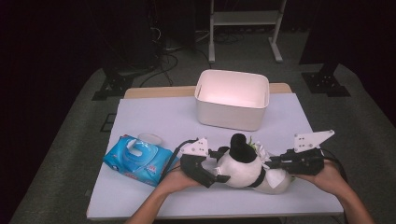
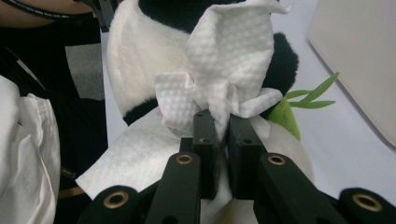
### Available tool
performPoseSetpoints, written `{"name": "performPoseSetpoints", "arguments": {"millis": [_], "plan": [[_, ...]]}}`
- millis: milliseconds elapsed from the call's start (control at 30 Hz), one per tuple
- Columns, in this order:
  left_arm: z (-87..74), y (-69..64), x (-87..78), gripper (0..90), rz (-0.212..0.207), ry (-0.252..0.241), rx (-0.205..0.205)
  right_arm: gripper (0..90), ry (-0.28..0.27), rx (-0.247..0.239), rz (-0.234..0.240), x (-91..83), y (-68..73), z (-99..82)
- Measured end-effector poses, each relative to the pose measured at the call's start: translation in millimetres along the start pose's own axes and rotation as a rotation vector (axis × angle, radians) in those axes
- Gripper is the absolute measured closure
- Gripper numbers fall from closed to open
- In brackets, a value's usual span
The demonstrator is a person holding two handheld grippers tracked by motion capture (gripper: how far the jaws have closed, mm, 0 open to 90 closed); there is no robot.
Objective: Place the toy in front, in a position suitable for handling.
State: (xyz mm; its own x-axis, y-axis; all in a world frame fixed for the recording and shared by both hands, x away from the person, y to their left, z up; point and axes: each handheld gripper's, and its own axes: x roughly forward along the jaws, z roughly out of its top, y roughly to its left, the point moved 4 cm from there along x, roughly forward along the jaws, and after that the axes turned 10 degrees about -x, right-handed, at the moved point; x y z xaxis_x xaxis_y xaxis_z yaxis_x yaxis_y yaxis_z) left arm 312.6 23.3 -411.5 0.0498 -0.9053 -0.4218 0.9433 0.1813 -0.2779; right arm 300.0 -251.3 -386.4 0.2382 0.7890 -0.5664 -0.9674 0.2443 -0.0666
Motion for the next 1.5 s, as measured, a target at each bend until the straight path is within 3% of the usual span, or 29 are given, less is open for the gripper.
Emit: {"name": "performPoseSetpoints", "arguments": {"millis": [67,233,333,633,733,867,1000,1167,1300,1500], "plan": [[-0.6,0.3,3.1,19.0,0.005,-0.007,0.000,82.6,-0.006,0.007,0.000,0.1,-0.3,-1.2],[7.2,-1.1,-0.6,43.1,0.042,-0.069,0.024,82.6,-0.018,0.006,-0.009,1.5,0.3,1.2],[15.7,-4.6,-6.0,46.5,0.061,-0.060,0.050,82.8,-0.064,0.018,-0.012,2.6,0.0,3.9],[48.4,-13.1,-47.1,46.6,0.110,-0.096,0.110,82.9,-0.191,0.015,0.005,24.1,-1.6,19.5],[51.3,-16.6,-46.3,45.0,0.137,-0.042,0.138,82.9,-0.158,-0.005,0.004,32.1,-1.4,21.2],[51.2,-18.4,-40.1,39.9,0.128,-0.045,0.148,82.9,-0.121,0.006,-0.008,28.6,0.3,8.5],[53.9,-23.2,-37.2,33.9,0.123,-0.050,0.160,83.0,-0.129,0.038,-0.009,21.9,2.5,-6.3],[52.2,-21.5,-43.6,29.6,0.124,-0.046,0.138,83.0,-0.137,0.051,-0.009,18.0,3.1,-12.9],[40.5,-14.1,-48.5,29.4,0.138,-0.017,0.112,83.0,-0.140,0.064,-0.010,14.7,1.5,-18.2],[24.0,-2.7,-43.5,27.8,0.114,0.010,0.058,83.0,-0.140,0.072,-0.009,12.5,2.2,-21.5]]}}
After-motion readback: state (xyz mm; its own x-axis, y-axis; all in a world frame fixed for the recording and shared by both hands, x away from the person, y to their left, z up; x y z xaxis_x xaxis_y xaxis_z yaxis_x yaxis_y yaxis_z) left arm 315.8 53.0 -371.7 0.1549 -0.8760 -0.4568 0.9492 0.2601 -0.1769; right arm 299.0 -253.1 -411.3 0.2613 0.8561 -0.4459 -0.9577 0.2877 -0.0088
